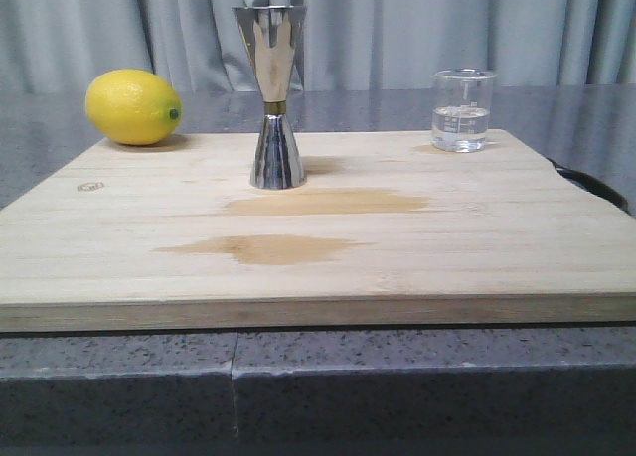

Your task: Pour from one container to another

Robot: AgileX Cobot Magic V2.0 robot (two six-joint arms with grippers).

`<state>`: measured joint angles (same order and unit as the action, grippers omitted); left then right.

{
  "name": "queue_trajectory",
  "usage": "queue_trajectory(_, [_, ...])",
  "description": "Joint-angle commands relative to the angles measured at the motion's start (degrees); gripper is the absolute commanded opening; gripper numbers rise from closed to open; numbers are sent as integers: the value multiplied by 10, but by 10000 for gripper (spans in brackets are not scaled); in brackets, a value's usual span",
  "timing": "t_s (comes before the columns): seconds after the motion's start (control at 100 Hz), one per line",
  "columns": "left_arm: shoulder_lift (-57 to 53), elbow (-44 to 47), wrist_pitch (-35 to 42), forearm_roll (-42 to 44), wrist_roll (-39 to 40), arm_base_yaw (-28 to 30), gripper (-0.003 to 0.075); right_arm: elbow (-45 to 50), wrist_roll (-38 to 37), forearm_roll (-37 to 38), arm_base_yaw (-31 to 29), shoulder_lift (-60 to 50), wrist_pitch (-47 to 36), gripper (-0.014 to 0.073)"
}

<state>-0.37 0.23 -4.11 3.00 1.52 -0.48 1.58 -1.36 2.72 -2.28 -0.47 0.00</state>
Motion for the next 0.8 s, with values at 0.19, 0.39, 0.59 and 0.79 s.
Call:
queue_trajectory(0.19, [-14, 3, 49, -1, 6, 1, -19, 8, 5, 1, -3, -13, -49, -71])
queue_trajectory(0.39, [-14, 3, 49, -1, 6, 1, -19, 8, 5, 1, -3, -13, -49, -71])
queue_trajectory(0.59, [-14, 3, 52, -1, 6, 1, -19, 8, 5, 1, -3, -13, -49, -71])
queue_trajectory(0.79, [-14, 3, 52, -1, 6, 1, -19, 8, 5, 1, -3, -13, -67, -71])
